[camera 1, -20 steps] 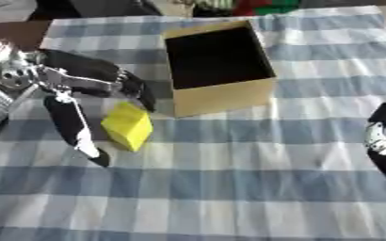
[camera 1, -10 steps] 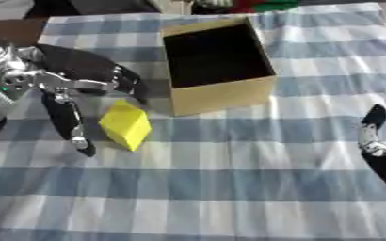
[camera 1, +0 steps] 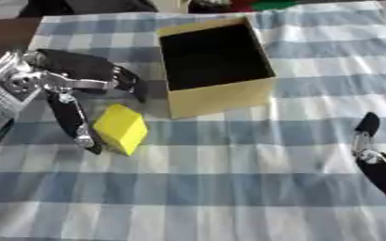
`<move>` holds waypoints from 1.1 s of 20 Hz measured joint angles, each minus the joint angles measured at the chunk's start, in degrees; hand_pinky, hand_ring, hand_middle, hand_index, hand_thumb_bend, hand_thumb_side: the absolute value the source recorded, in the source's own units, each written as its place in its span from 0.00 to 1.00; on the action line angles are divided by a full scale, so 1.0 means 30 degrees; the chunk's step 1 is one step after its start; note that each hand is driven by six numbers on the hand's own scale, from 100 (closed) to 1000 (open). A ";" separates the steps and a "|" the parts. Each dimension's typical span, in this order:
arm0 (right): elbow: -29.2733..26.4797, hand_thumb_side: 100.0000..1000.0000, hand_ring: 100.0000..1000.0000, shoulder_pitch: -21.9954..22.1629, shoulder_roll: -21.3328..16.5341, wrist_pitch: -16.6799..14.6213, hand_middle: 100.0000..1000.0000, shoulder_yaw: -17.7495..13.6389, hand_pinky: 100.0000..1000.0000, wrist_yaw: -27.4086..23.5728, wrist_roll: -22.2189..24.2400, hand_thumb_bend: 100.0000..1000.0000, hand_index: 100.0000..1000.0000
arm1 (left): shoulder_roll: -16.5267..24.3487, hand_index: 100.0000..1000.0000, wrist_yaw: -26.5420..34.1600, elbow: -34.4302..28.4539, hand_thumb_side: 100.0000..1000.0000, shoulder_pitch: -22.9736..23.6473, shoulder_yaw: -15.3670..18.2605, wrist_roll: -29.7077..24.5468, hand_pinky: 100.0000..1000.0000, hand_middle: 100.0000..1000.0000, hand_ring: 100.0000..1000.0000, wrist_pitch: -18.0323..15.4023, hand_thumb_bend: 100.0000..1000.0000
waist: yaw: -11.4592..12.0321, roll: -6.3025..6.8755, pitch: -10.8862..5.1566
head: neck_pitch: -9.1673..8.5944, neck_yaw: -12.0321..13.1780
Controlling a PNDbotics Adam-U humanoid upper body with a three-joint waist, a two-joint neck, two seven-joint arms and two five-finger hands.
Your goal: Pick up objects on the table and place them in the box.
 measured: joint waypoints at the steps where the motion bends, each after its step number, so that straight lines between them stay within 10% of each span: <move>1: 0.0000 0.38 0.60 -0.0030 0.0051 0.0015 0.68 0.0026 0.91 0.0017 0.0026 0.00 0.83 | -0.0074 0.88 -0.0183 0.0055 0.08 -0.0045 0.0083 0.0001 0.94 0.88 0.91 -0.0001 0.71 | -0.0021 0.0001 0.0039 | -0.0052 0.0001; 15: 0.0000 0.37 0.60 -0.0131 0.0296 0.0213 0.68 0.0150 0.91 0.0417 0.0228 0.00 0.83 | -0.0783 0.85 -0.0493 0.1053 0.10 -0.0232 0.0270 -0.0349 0.94 0.81 0.89 0.0349 0.66 | -0.0166 0.0001 0.0362 | -0.0250 0.0048; 22: 0.0000 0.37 0.60 -0.0126 0.0436 0.0336 0.68 0.0150 0.91 0.0465 0.0263 0.00 0.83 | -0.0969 0.65 -0.0564 0.1281 0.02 -0.0250 0.0307 -0.0399 0.90 0.55 0.79 0.0399 0.54 | -0.0167 0.0005 0.0366 | -0.0254 0.0054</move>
